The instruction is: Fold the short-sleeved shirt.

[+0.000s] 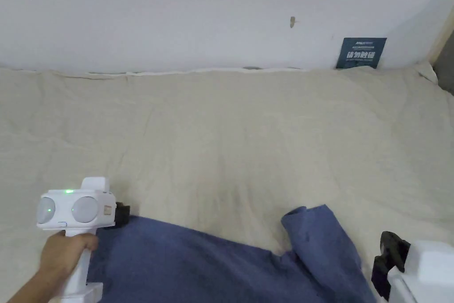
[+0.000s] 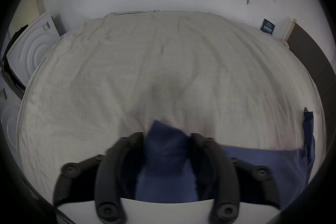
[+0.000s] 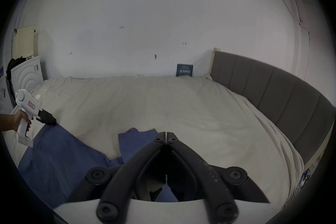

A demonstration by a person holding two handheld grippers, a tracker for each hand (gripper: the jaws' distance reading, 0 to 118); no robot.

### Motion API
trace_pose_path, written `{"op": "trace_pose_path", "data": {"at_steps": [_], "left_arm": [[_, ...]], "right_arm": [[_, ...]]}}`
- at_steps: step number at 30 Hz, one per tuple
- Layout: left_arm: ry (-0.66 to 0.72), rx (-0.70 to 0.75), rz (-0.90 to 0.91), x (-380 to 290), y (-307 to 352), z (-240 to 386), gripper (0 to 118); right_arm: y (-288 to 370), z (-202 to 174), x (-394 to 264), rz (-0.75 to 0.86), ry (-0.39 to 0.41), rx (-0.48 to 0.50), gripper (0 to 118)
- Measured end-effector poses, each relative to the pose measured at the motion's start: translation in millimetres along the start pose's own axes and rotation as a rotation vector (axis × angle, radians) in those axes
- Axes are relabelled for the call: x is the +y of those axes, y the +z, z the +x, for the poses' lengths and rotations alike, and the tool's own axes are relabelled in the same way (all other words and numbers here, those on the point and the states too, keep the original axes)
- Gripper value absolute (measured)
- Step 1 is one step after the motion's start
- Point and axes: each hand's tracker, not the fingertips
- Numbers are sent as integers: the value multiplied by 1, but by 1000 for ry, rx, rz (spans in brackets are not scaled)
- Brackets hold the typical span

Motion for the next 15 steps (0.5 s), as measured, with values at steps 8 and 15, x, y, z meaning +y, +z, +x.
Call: {"op": "trace_pose_path", "data": {"at_steps": [8,15], "left_arm": [[46,-40,136,-4,71,3,2],[31,-99,207,-16,144,2,2]], "right_arm": [[-58,21,-21,-318,-71,57,89],[-117,15,-42,-500,-58,53,91]]}}
